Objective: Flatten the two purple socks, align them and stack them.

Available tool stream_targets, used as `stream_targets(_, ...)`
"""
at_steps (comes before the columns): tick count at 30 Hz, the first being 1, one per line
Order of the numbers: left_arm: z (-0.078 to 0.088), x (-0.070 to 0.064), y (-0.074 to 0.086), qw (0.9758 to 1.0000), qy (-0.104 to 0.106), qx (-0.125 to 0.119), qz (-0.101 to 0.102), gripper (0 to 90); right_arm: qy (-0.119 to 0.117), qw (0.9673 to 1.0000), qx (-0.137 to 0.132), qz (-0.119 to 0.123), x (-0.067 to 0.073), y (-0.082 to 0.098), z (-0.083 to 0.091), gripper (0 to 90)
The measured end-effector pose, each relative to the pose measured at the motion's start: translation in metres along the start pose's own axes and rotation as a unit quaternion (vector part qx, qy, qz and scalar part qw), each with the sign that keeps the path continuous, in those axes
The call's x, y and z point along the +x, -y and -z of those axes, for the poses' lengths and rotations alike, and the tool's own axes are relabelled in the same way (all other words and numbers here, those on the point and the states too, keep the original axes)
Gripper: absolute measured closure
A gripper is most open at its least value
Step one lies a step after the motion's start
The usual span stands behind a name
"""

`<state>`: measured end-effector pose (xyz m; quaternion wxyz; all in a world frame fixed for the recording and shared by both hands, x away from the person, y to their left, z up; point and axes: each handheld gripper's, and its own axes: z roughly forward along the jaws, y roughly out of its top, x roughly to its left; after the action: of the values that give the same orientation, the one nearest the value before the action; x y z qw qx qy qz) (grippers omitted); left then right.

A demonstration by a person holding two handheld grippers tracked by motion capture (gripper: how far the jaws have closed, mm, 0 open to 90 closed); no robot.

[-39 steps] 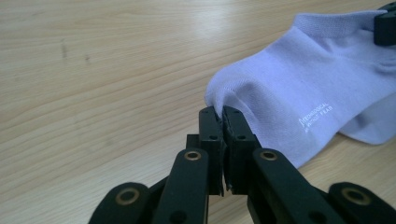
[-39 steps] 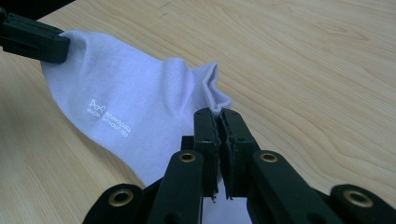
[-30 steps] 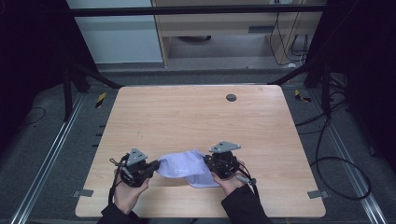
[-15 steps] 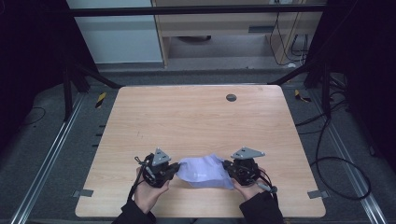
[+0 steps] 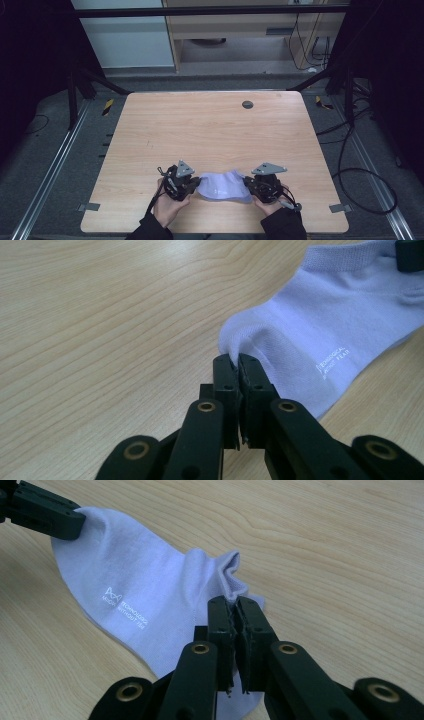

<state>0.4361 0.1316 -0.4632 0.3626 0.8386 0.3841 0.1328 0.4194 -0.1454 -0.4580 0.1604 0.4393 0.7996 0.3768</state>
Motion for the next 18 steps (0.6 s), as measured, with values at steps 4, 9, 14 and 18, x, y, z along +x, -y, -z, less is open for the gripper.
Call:
stream_targets(4,-0.003,0.0,0.0,1.0,0.0,0.002,-0.002,87.1,0.002,1.0,0.002,-0.001,-0.003,0.002,0.0,86.3)
stream_targets(9,-0.007,-0.001,0.001,1.0,0.002,0.008,-0.004,87.1,0.001,1.0,0.008,-0.005,-0.004,0.005,-0.001,86.2)
stream_targets(14,-0.01,-0.002,0.001,0.9999,0.002,0.011,-0.005,87.1,0.002,0.9999,0.009,-0.005,-0.005,0.005,0.0,86.2)
stream_targets(18,-0.013,-0.002,0.002,0.9998,0.001,0.016,-0.009,87.0,0.004,0.9999,0.016,-0.006,-0.006,0.007,-0.002,86.0)
